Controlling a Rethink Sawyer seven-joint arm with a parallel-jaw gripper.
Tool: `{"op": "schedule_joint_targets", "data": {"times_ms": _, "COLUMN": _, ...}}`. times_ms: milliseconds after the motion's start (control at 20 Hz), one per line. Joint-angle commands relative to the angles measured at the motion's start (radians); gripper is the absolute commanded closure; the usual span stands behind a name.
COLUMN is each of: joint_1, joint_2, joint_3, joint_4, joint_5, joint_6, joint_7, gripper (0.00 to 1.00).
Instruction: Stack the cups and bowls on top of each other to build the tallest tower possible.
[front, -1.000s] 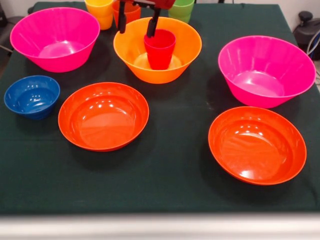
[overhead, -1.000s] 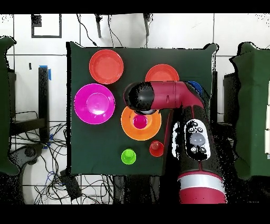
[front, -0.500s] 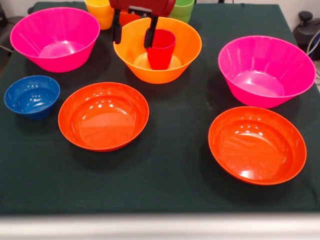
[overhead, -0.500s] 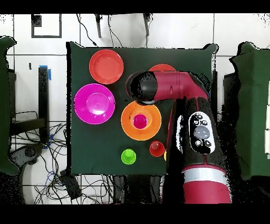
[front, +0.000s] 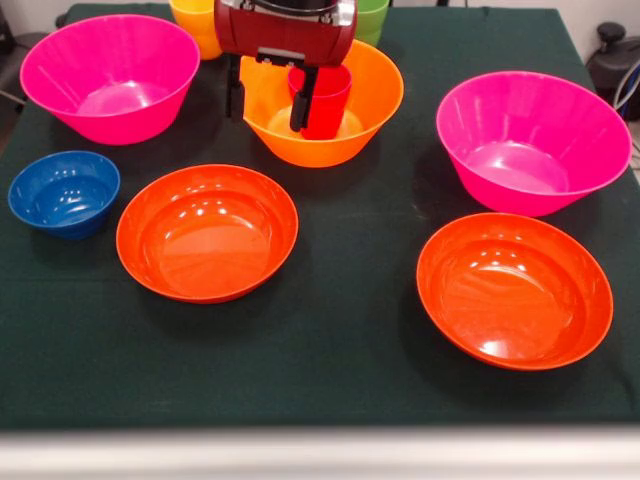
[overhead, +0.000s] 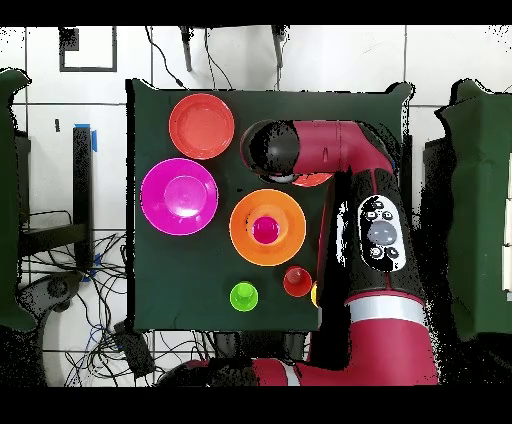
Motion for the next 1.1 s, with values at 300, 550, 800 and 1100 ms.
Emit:
{"op": "schedule_joint_targets", "data": {"times_ms": 300, "joint_1": 0.031, "joint_2": 0.104, "joint_3": 0.086, "joint_4": -0.08, "joint_5": -0.018, "joint_6": 0.132, "joint_7": -0.121, "gripper": 0.0}}
{"op": "schedule_joint_targets", "data": {"times_ms": 550, "joint_1": 0.042, "joint_2": 0.093, "joint_3": 0.066, "joint_4": -0.046, "joint_5": 0.008, "joint_6": 0.137, "joint_7": -0.05, "gripper": 0.0}}
{"op": "schedule_joint_targets", "data": {"times_ms": 800, "joint_1": 0.062, "joint_2": 0.093, "joint_3": 0.034, "joint_4": -0.029, "joint_5": 0.025, "joint_6": 0.135, "joint_7": 0.027, "gripper": 0.0}}
{"op": "schedule_joint_targets", "data": {"times_ms": 1100, "joint_1": 0.045, "joint_2": 0.095, "joint_3": 0.065, "joint_4": -0.005, "joint_5": 0.02, "joint_6": 0.08, "joint_7": -0.045, "gripper": 0.0}}
